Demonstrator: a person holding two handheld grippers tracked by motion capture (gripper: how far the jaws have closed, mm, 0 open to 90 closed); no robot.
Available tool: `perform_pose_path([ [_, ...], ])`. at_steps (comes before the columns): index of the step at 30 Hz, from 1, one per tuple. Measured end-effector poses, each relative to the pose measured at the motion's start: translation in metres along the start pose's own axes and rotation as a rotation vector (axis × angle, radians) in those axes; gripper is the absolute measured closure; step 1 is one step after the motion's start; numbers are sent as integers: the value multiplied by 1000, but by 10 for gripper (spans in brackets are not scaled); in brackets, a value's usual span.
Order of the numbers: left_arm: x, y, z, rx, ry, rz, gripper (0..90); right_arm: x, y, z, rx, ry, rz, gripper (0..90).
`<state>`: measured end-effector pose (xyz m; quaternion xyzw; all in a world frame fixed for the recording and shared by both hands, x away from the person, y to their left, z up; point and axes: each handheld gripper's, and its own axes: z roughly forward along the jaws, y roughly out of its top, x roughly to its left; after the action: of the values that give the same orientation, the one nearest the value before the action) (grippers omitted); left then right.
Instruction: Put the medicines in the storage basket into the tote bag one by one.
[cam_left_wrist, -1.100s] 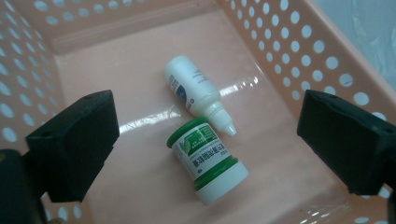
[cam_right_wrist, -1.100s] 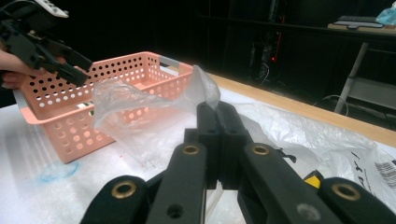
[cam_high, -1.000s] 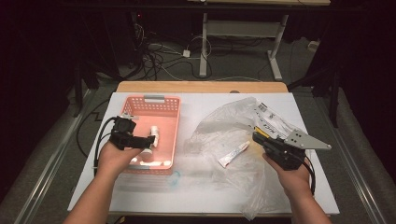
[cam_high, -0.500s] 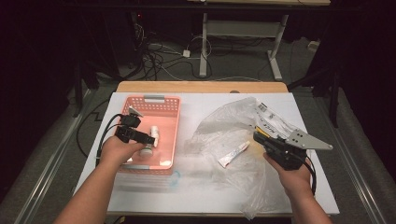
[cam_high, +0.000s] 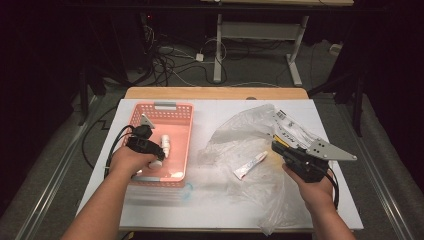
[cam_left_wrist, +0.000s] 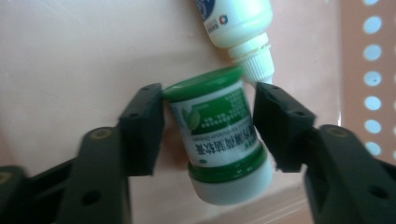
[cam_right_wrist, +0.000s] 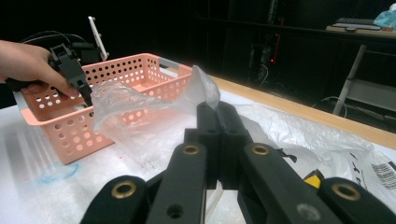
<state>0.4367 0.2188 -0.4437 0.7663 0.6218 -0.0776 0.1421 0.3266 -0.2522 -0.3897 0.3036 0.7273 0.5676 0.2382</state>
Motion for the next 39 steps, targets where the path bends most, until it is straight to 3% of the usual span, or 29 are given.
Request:
perform_pose_path([
  [7,-7,3,4,21,20,21,533,0,0,1,2,1,-2,900],
  [17,-11,2,4,14,39,49,536,1,0,0,1,1,-5,900],
  [25,-15,-4,-5,-76,45,97,537,1,1,0,-3,1,-5,900],
  [30,-20,-11,-12,-150,48,156,537,1,1,0,-5,0,-2,900],
  [34,-23,-19,-18,-217,14,184,537,1,1,-1,-5,-1,-1,900],
  [39,-27,-30,-25,-307,5,234,537,1,1,-1,-4,-1,-1,900],
])
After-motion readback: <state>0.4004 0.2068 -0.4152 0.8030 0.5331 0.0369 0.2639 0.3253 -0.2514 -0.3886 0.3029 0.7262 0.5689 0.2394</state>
